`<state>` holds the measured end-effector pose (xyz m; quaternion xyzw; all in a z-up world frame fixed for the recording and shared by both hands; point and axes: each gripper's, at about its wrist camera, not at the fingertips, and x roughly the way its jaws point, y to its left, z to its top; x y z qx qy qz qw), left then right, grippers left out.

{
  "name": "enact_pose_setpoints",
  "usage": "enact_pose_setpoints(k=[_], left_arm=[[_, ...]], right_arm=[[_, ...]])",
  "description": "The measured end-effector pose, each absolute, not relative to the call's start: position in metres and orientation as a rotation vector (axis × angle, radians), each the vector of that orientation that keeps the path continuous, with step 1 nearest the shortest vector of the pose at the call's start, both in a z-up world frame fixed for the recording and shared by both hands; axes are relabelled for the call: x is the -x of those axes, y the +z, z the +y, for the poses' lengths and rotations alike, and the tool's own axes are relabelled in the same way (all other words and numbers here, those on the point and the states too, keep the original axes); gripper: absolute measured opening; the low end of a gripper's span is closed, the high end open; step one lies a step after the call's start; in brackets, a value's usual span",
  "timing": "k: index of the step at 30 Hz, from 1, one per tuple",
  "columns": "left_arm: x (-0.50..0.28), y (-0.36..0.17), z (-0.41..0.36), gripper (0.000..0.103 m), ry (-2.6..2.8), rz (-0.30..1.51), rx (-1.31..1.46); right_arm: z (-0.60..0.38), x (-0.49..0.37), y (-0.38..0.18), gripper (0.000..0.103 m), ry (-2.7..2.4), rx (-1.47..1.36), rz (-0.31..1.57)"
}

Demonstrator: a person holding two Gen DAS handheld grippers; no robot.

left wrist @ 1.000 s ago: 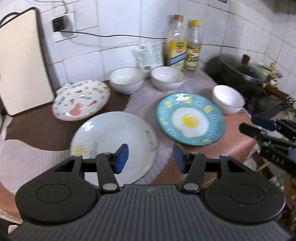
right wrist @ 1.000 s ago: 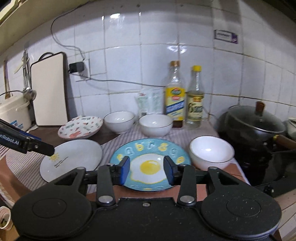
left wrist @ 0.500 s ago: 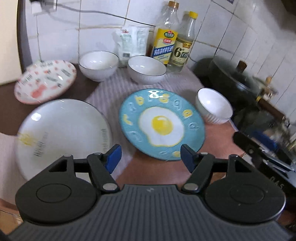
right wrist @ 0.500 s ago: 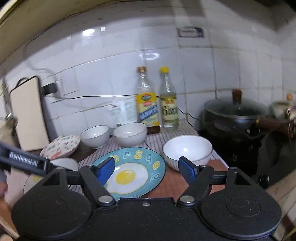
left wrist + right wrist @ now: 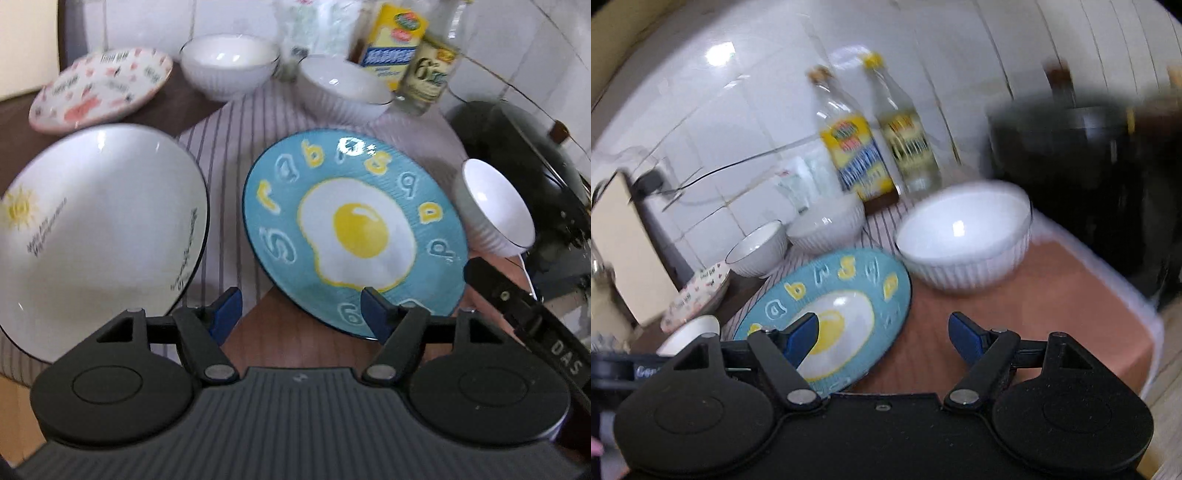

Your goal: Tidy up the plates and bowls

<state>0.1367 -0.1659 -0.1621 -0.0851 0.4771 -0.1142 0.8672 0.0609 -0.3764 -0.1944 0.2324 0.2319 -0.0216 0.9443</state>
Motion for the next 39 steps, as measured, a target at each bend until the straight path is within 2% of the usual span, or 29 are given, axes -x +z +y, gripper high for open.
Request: enact_pose_setpoints(k=[5, 9, 14, 15, 16, 17, 18, 19, 26, 39], left_arm=[[-0.137, -0.173, -0.167, 0.061, -0.198, 1.008, 0.205], [-0.140, -0.173, -0.169, 0.043, -0.177, 0.982, 0.196], [-0.147, -0.172, -0.170, 0.034, -0.155, 0.971, 0.203], [-0.148, -0.172, -0.170, 0.031, -0.155, 0.968, 0.204], [-0.149, -0.173, -0.169, 0.028, -0.157, 0.966, 0.209], [-0.149, -0.173, -0.169, 0.027, -0.160, 0.964, 0.218], [-0.149, -0.173, -0.168, 0.027, -0.158, 0.962, 0.221], [-0.150, -0.173, -0.169, 0.027, -0.159, 0.962, 0.217], [-0.147, -0.175, -0.168, 0.026, -0.169, 0.944, 0.214], [-0.149, -0.165, -0.168, 0.026, -0.139, 0.953, 0.143]], right_arm=[[-0.384, -0.067, -0.218, 0.081, -0.041, -0.603, 0.446], [-0.382, -0.074, -0.222, 0.077, -0.024, -0.617, 0.439], [-0.383, -0.088, -0.223, 0.058, -0.034, -0.587, 0.458], [-0.384, -0.089, -0.223, 0.052, -0.038, -0.585, 0.460], [-0.384, -0.091, -0.222, 0.041, -0.040, -0.582, 0.467], [-0.383, -0.094, -0.222, 0.034, -0.038, -0.574, 0.481], [-0.381, -0.096, -0.222, 0.020, -0.039, -0.561, 0.495], [-0.379, -0.099, -0.221, 0.016, -0.041, -0.545, 0.511], [-0.380, -0.101, -0.223, 0.017, -0.038, -0.568, 0.518], [-0.364, -0.102, -0.205, 0.022, -0.001, -0.403, 0.594]])
